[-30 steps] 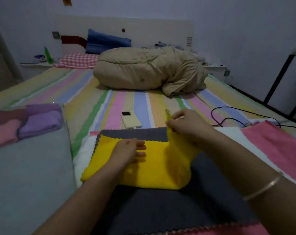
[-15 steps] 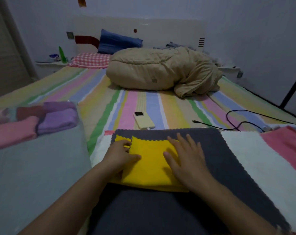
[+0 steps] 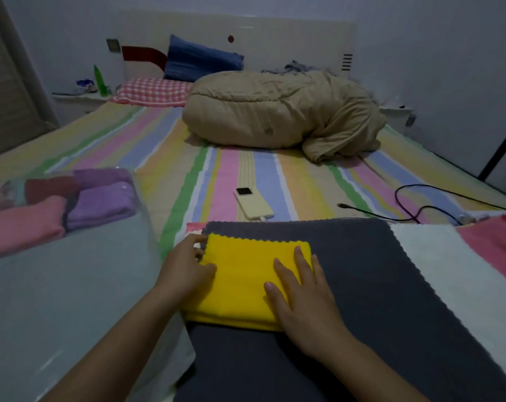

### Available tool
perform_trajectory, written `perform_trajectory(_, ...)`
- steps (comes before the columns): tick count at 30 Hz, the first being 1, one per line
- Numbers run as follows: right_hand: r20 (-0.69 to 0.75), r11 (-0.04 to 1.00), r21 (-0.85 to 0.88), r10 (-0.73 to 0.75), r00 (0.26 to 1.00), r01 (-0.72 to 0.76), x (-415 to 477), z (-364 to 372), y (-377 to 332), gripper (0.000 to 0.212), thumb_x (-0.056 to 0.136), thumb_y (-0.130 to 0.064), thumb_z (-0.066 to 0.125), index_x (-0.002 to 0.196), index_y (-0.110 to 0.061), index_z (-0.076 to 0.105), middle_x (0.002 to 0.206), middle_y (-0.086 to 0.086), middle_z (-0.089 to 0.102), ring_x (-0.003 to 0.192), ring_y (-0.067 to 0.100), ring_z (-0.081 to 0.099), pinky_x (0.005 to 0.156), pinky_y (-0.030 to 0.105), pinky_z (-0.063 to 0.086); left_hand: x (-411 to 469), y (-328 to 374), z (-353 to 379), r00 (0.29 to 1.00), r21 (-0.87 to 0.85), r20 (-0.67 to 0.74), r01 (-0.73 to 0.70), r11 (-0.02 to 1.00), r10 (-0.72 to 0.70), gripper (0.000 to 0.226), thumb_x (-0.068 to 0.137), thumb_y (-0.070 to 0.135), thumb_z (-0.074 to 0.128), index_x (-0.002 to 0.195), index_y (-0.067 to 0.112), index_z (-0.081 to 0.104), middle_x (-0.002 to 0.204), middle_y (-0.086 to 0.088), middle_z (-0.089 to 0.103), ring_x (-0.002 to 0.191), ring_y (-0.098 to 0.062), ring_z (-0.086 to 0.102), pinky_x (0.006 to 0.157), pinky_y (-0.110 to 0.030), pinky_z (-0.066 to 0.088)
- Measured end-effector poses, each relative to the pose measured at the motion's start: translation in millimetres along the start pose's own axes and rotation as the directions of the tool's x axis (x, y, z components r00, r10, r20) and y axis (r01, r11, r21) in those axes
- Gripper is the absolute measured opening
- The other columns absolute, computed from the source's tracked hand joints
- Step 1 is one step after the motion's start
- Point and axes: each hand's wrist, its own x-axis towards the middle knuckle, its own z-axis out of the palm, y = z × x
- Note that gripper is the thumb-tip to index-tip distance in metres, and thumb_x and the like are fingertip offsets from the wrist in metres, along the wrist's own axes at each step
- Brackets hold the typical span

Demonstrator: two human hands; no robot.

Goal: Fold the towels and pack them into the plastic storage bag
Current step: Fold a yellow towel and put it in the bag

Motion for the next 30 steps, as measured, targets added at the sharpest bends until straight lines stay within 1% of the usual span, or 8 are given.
perform_trajectory(3, -0.12, 0.966, 0.247, 0.105, 0.987, -0.073, 3, -10, 0, 0.057, 0.096, -0.051, 0.035, 0.149, -0.032, 0.025, 0.16, -0.004, 0.005, 0.144, 0.019, 0.014, 0.113, 0.033, 0.022, -5, -3, 1, 0.997, 0.106, -0.009, -0.078, 0.991, 0.079, 0.051, 0.082, 0.006, 0.064, 0.126, 0.023, 0.046, 0.101, -0.006, 0.061, 0.095, -0.031, 0.059, 0.08, -0.038, 0.049)
perform_trajectory(6, -0.107, 0.853, 0.471, 0.308, 0.945, -0.225, 5, -18, 6, 0.052, 0.097, -0.035, 0.049, 0.145, -0.025, 0.03, 0.144, 0.002, 0.038, 0.121, 0.019, 0.046, 0.094, 0.034, 0.04, -12, -4, 7, 0.98, 0.23, -0.061, -0.171, 0.958, 0.19, 0.061, 0.084, 0.011, 0.062, 0.138, 0.023, 0.035, 0.126, -0.003, 0.054, 0.111, -0.03, 0.054, 0.079, -0.033, 0.043)
perform_trajectory(9, 0.007, 0.8, 0.518, 0.349, 0.937, -0.301, 5, -19, 7, 0.054, 0.096, -0.036, 0.053, 0.142, -0.022, 0.027, 0.132, 0.003, 0.049, 0.101, 0.019, 0.051, 0.082, 0.033, 0.043, -15, -2, 14, 0.935, 0.489, -0.1, -0.251, 0.836, 0.34, 0.065, 0.084, 0.015, 0.061, 0.144, 0.017, 0.034, 0.145, -0.008, 0.039, 0.126, -0.031, 0.045, 0.09, -0.041, 0.046)
perform_trajectory(12, 0.063, 0.766, 0.562, 0.335, 0.94, -0.311, 4, -21, 6, 0.056, 0.095, -0.028, 0.057, 0.141, -0.021, 0.028, 0.133, 0.005, 0.047, 0.1, 0.017, 0.047, 0.083, 0.032, 0.041, -21, 9, 32, 0.841, 0.627, 0.002, -0.423, 0.654, 0.541, 0.05, 0.085, 0.023, 0.056, 0.132, 0.009, 0.054, 0.143, -0.017, 0.046, 0.13, -0.038, 0.046, 0.102, -0.051, 0.042)
perform_trajectory(16, 0.023, 0.746, 0.595, 0.355, 0.934, -0.298, 4, -44, 25, 0.052, 0.091, -0.025, 0.064, 0.137, -0.021, 0.039, 0.128, 0.004, 0.049, 0.104, 0.019, 0.05, 0.083, 0.033, 0.043, -39, 32, 69, 0.825, 0.681, 0.337, -0.546, 0.488, 0.453, 0.088, 0.08, 0.056, -0.014, 0.153, 0.016, 0.015, 0.161, -0.007, 0.004, 0.149, -0.025, 0.0, 0.12, -0.048, -0.002)
perform_trajectory(19, 0.043, 0.704, 0.63, 0.389, 0.92, -0.327, -1, -66, 50, 0.048, 0.087, -0.024, 0.069, 0.131, -0.016, 0.05, 0.121, 0.002, 0.053, 0.1, 0.019, 0.055, 0.077, 0.032, 0.045, -47, 37, 105, 0.836, 0.627, 0.368, -0.546, 0.555, 0.407, 0.104, 0.067, 0.066, -0.035, 0.154, 0.02, 0.0, 0.161, -0.003, -0.006, 0.148, -0.02, -0.011, 0.119, -0.046, -0.01)
perform_trajectory(24, 0.213, 0.352, 0.841, 0.483, 0.849, -0.412, -15, -63, 68, 0.042, 0.083, -0.03, 0.071, 0.116, -0.007, 0.062, 0.104, 0.01, 0.066, 0.094, 0.028, 0.063, 0.081, 0.04, 0.053, -47, 23, 133, 0.874, 0.672, 0.255, -0.467, 0.575, 0.413, 0.076, 0.097, 0.056, 0.001, 0.141, 0.014, 0.047, 0.147, -0.01, 0.043, 0.137, -0.026, 0.04, 0.106, -0.048, 0.017)
perform_trajectory(30, 0.248, -0.101, 0.969, 0.365, 0.897, -0.227, -36, -40, 44, 0.03, 0.083, -0.022, 0.068, 0.11, -0.009, 0.065, 0.108, 0.011, 0.072, 0.101, 0.028, 0.067, 0.087, 0.042, 0.052, -48, 21, 127, 0.843, 0.598, 0.243, -0.52, 0.61, 0.48, 0.082, 0.091, 0.061, -0.01, 0.151, 0.018, 0.025, 0.159, -0.005, 0.017, 0.148, -0.021, 0.013, 0.117, -0.045, 0.001)
